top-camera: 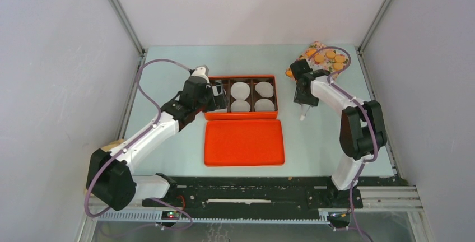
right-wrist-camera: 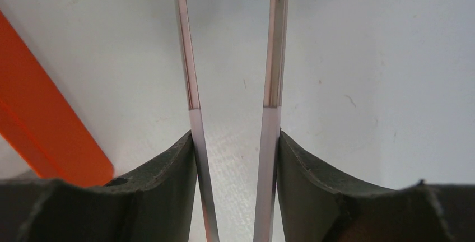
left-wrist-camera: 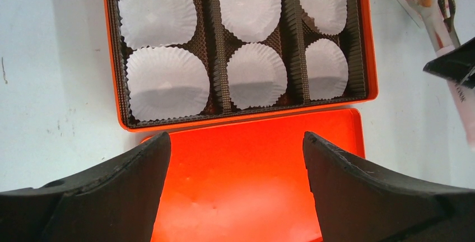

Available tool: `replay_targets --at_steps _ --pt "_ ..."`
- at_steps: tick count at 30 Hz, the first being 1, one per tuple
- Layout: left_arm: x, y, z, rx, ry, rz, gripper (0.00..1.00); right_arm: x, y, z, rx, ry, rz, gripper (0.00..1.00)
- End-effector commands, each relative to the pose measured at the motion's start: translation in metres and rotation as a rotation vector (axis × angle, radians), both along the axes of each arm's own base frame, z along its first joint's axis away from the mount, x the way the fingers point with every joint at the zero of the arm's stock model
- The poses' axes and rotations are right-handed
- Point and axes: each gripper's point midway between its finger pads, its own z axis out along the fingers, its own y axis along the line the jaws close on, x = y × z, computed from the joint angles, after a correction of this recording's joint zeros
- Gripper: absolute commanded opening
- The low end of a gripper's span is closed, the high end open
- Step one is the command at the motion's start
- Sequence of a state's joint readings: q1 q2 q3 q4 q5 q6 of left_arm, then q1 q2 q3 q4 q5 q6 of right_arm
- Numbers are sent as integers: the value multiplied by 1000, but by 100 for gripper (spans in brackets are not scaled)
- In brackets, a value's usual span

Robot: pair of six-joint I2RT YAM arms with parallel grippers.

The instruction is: Pack the cookies

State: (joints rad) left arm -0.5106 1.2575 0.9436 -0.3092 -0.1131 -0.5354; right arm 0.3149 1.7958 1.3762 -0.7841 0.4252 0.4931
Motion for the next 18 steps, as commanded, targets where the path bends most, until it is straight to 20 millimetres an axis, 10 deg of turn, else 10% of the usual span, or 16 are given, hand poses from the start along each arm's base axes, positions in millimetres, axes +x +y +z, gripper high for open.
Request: replay_targets --at_steps 1,18 --pt "13 -9 34 -42 -65 15 92 -7 2 19 -9 -71 47 57" --pt "38 -42 24 -14 -33 -11 90 -23 15 85 -75 -322 192 57"
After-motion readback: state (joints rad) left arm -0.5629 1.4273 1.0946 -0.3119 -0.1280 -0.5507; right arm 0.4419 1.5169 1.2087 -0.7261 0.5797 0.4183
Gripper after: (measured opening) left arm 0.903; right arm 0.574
